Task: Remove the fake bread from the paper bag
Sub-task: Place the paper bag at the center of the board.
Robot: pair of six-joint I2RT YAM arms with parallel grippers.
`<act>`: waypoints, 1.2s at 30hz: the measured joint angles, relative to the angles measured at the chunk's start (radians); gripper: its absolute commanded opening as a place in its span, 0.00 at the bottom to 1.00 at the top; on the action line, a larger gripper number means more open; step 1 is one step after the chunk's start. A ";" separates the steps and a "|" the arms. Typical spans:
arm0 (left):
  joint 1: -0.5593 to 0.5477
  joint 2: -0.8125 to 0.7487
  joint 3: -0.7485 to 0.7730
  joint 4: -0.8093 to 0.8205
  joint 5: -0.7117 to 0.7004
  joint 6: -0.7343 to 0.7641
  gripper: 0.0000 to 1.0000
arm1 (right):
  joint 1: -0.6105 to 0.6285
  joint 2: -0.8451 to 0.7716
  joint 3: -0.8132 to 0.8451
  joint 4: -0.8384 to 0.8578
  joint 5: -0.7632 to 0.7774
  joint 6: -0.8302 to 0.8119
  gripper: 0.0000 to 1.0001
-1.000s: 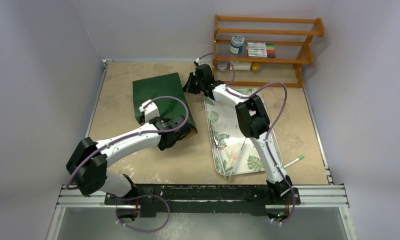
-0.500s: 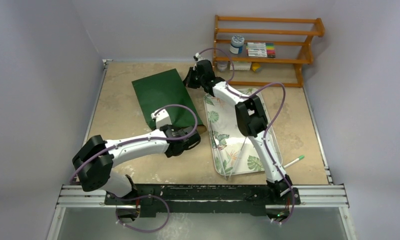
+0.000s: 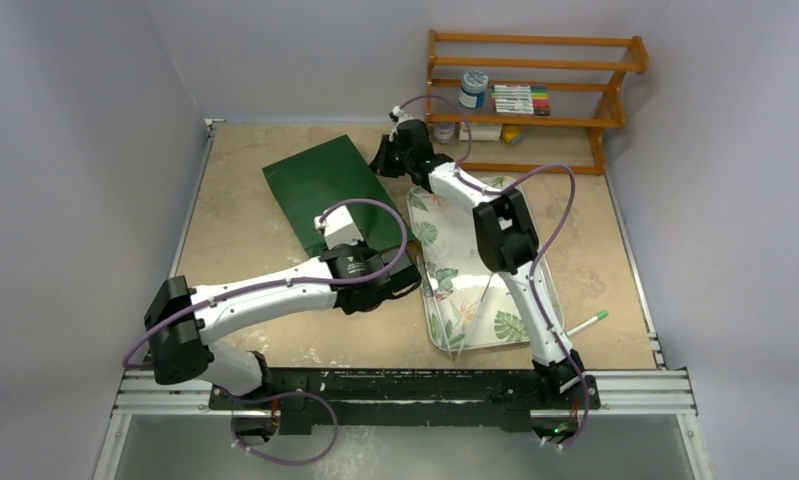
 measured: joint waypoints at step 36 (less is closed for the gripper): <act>1.091 -0.115 -0.105 0.413 0.266 0.327 0.40 | 0.034 0.015 0.052 0.001 -0.097 0.011 0.31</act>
